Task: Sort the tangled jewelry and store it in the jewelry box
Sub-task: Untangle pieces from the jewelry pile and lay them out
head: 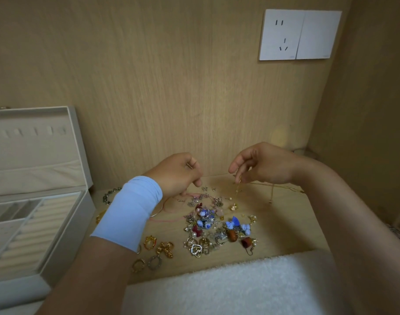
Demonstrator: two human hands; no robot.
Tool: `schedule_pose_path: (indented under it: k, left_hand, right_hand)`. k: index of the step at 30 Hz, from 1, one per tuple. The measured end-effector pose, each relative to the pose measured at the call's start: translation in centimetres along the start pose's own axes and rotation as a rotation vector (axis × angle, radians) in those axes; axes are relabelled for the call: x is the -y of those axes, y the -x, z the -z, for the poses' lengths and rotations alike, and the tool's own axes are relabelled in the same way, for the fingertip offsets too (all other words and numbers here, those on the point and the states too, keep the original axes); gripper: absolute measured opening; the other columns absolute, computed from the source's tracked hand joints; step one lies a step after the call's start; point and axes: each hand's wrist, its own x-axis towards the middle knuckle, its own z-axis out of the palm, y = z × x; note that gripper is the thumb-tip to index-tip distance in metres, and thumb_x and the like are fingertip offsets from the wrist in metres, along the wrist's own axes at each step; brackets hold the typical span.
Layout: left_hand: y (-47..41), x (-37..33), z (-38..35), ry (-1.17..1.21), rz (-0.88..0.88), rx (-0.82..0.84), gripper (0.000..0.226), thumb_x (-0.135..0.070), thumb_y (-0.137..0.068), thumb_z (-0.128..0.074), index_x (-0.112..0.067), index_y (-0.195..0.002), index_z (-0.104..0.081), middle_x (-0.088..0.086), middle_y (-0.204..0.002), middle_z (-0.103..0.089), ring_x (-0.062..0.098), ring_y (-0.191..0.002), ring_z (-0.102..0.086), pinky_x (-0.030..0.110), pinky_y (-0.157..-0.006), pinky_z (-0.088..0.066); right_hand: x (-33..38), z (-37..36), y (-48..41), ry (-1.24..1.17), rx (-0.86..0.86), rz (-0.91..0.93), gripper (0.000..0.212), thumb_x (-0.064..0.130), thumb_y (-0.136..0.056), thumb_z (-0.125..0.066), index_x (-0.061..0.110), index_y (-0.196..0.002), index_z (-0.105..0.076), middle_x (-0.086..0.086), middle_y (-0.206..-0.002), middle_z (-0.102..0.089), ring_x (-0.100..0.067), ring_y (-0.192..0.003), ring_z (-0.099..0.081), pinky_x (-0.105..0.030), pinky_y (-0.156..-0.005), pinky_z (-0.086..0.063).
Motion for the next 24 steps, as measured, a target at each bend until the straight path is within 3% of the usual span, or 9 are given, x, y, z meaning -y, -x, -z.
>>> schedule_pose_path:
  k: [3,7,10,13,15,17,20,22,24]
  left_hand:
    - [-0.2,0.6,-0.1,-0.073,0.051,-0.015,0.007,-0.021,-0.096,-0.055,-0.019,-0.089,-0.057,-0.008,-0.068,-0.068,0.009,-0.043,-0.051,0.020,-0.047,-0.040]
    - [0.2,0.8,0.1,-0.222,0.140,0.086,0.008,-0.015,-0.093,-0.054,-0.015,-0.088,-0.060,-0.003,-0.071,-0.067,0.016,-0.056,-0.058,0.029,-0.062,-0.053]
    - [0.4,0.4,0.2,-0.413,0.120,0.148,0.009,-0.020,-0.090,-0.063,-0.024,-0.098,-0.064,-0.008,-0.095,-0.066,0.016,-0.094,-0.064,0.034,-0.093,-0.052]
    - [0.2,-0.7,-1.1,-0.210,-0.036,0.067,0.036,-0.030,-0.090,-0.066,-0.030,-0.125,-0.057,-0.011,-0.130,-0.059,0.010,-0.120,-0.056,0.034,-0.103,-0.046]
    - [0.4,-2.0,-2.7,0.127,-0.137,0.120,0.036,-0.030,-0.093,-0.065,-0.025,-0.128,-0.058,-0.007,-0.123,-0.067,0.007,-0.110,-0.063,0.024,-0.083,-0.052]
    - [0.6,-2.9,-4.0,0.356,-0.182,0.106,0.019,-0.021,-0.096,-0.061,-0.016,-0.114,-0.064,-0.003,-0.091,-0.074,0.012,-0.081,-0.068,0.021,-0.071,-0.051]
    - [0.7,-3.1,-3.8,0.489,-0.192,-0.046,0.018,-0.015,-0.101,-0.052,-0.014,-0.092,-0.068,-0.006,-0.061,-0.059,0.014,-0.056,-0.055,0.027,-0.070,-0.050]
    - [0.7,-3.2,-2.8,0.610,-0.167,-0.097,0.021,-0.016,-0.102,-0.050,-0.015,-0.089,-0.067,-0.006,-0.058,-0.052,0.013,-0.052,-0.049,0.035,-0.072,-0.049]
    - [1.0,-3.6,-1.8,0.699,-0.169,-0.080,0.021,-0.016,-0.103,-0.049,-0.013,-0.091,-0.066,-0.006,-0.058,-0.049,0.012,-0.051,-0.044,0.035,-0.069,-0.051]
  right_hand:
    - [0.7,0.3,0.3,-0.038,-0.100,0.078,0.020,-0.003,-0.089,-0.070,0.015,-0.097,-0.074,-0.004,-0.088,-0.077,0.004,-0.063,-0.062,-0.009,-0.058,-0.043]
    - [2.1,0.6,0.7,-0.225,-0.283,0.191,0.013,0.000,-0.088,-0.071,0.009,-0.096,-0.074,-0.025,-0.098,-0.069,0.001,-0.045,-0.044,-0.013,-0.045,-0.036]
    - [3.3,0.7,1.0,-0.235,-0.380,0.271,0.012,-0.001,-0.088,-0.070,0.007,-0.098,-0.074,-0.025,-0.099,-0.069,0.004,-0.047,-0.051,-0.007,-0.048,-0.038]
    - [4.3,0.6,1.2,-0.212,-0.442,0.329,0.012,-0.002,-0.090,-0.069,0.008,-0.096,-0.074,-0.014,-0.096,-0.073,0.007,-0.050,-0.054,-0.006,-0.050,-0.040]
    - [4.9,0.4,1.3,-0.215,-0.484,0.364,0.013,-0.002,-0.090,-0.069,0.010,-0.093,-0.073,-0.010,-0.093,-0.074,0.007,-0.051,-0.056,-0.006,-0.051,-0.040]
    - [5.0,0.4,1.2,-0.218,-0.513,0.390,0.013,-0.003,-0.090,-0.069,0.009,-0.093,-0.073,-0.007,-0.091,-0.074,0.008,-0.054,-0.058,-0.007,-0.052,-0.041]
    - [4.1,0.8,0.9,-0.143,-0.517,0.366,0.014,0.003,-0.088,-0.072,0.016,-0.093,-0.074,0.000,-0.088,-0.075,0.003,-0.072,-0.067,-0.012,-0.069,-0.048]
    - [3.1,1.1,0.8,-0.058,-0.470,0.288,0.013,0.010,-0.086,-0.076,0.023,-0.090,-0.075,0.003,-0.086,-0.074,-0.001,-0.080,-0.067,-0.017,-0.079,-0.049]
    - [2.3,1.1,0.8,-0.047,-0.363,0.202,0.009,0.012,-0.087,-0.076,0.022,-0.087,-0.075,0.003,-0.082,-0.075,-0.002,-0.078,-0.067,-0.017,-0.076,-0.049]
